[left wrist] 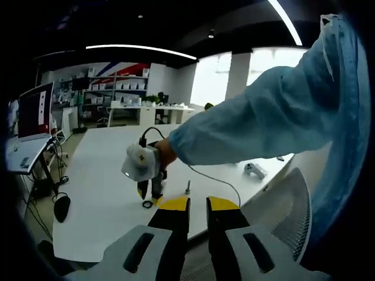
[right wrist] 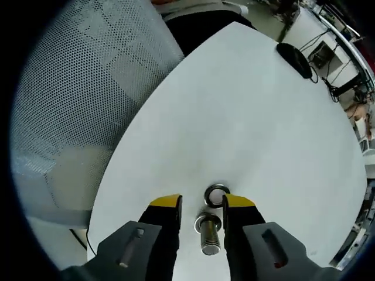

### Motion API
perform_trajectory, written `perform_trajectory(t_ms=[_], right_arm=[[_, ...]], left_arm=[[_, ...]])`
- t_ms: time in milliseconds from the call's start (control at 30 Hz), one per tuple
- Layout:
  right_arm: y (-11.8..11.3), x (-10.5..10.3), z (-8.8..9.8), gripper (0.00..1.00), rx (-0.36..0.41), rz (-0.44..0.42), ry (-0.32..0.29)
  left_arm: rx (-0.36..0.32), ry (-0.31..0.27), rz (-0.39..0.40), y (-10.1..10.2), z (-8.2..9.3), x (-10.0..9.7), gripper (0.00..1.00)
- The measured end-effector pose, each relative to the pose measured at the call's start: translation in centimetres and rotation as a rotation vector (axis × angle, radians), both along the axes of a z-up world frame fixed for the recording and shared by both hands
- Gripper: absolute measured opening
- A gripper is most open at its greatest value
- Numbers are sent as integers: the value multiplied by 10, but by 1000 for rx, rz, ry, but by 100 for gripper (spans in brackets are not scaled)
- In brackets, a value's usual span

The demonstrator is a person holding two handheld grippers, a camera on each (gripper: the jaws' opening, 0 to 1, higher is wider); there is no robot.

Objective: Place the washer onto the threaded stud by aligning its center hole with the stud, sliding it down to the base, and recovering from edge contact or off-axis alignment until the washer reaches the visible bottom stop.

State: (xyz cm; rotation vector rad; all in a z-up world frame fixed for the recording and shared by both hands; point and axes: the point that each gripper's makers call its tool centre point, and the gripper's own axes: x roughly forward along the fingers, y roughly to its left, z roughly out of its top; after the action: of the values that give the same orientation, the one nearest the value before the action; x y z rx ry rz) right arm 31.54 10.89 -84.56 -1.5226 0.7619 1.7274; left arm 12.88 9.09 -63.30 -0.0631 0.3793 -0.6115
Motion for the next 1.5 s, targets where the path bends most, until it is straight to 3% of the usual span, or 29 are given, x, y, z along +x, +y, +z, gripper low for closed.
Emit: perform_trajectory(t_ms=[200, 300, 400, 500, 900, 1033, 1267, 1500], right_arm=[[5, 3, -9, 27, -2, 47, -26], [1, 4, -20, 27, -40, 77, -39], [-2, 13, -25, 26, -74, 108, -96], [-4, 10, -31, 26, -93, 86, -66], [-2, 16, -38, 24, -95, 17, -61], [2, 4, -37, 24, -63, -23, -25], [3, -23, -37, 24, -62, 12, -32], [-17, -43, -37, 24, -62, -38, -29]], left_arm=[[-9, 2, 16, 2, 1, 2, 8], [-10, 3, 20, 2, 0, 2, 8], [-13, 6, 22, 2, 0, 2, 8], [-16, 9, 25, 3, 0, 3, 8], [-29, 12, 34, 4, 1, 4, 9], [-30, 14, 32, 3, 1, 4, 9], [-32, 12, 29, 3, 1, 4, 9], [-34, 9, 17, 2, 1, 3, 9]])
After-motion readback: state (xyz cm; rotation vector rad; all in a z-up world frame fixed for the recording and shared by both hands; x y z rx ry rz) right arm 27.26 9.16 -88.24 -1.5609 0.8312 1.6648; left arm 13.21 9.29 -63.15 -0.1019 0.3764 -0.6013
